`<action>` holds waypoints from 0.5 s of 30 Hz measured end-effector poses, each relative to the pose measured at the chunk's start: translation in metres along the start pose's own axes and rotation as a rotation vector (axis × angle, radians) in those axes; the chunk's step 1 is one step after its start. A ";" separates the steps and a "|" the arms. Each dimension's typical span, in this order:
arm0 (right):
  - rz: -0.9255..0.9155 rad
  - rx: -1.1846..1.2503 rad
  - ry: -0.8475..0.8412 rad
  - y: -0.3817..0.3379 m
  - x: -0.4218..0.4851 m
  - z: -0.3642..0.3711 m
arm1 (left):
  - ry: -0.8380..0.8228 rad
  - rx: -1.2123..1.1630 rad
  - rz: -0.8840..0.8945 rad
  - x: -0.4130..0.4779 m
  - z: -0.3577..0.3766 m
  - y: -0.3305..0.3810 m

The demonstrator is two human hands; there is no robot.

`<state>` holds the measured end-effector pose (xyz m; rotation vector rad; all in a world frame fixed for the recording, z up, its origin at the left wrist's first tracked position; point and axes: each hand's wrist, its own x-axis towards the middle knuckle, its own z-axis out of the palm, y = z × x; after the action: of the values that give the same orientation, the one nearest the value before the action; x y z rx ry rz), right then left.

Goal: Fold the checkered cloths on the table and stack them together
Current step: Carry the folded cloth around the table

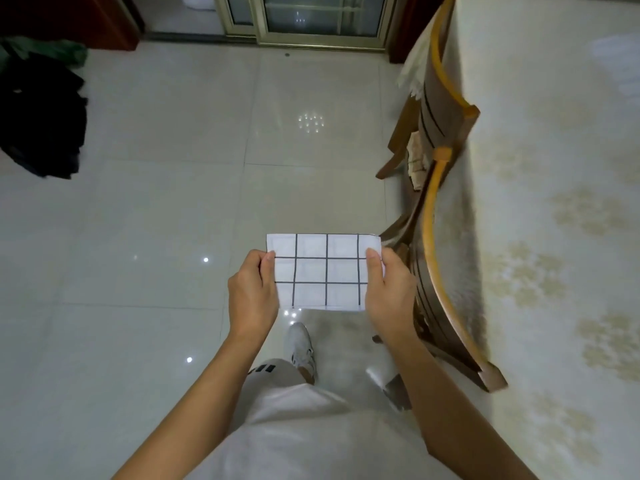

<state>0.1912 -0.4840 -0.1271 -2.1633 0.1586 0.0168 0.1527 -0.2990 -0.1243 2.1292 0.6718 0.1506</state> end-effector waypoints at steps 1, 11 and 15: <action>0.011 0.016 0.000 -0.006 0.008 0.011 | -0.005 -0.002 0.000 0.016 -0.005 -0.001; 0.036 -0.001 -0.021 -0.047 0.078 0.059 | -0.051 -0.022 -0.024 0.114 -0.019 0.001; 0.018 0.020 -0.013 -0.057 0.115 0.074 | -0.045 -0.030 -0.040 0.152 -0.014 0.011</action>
<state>0.3151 -0.4043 -0.1302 -2.1417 0.1706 0.0396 0.2815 -0.2158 -0.1272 2.0831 0.6813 0.0895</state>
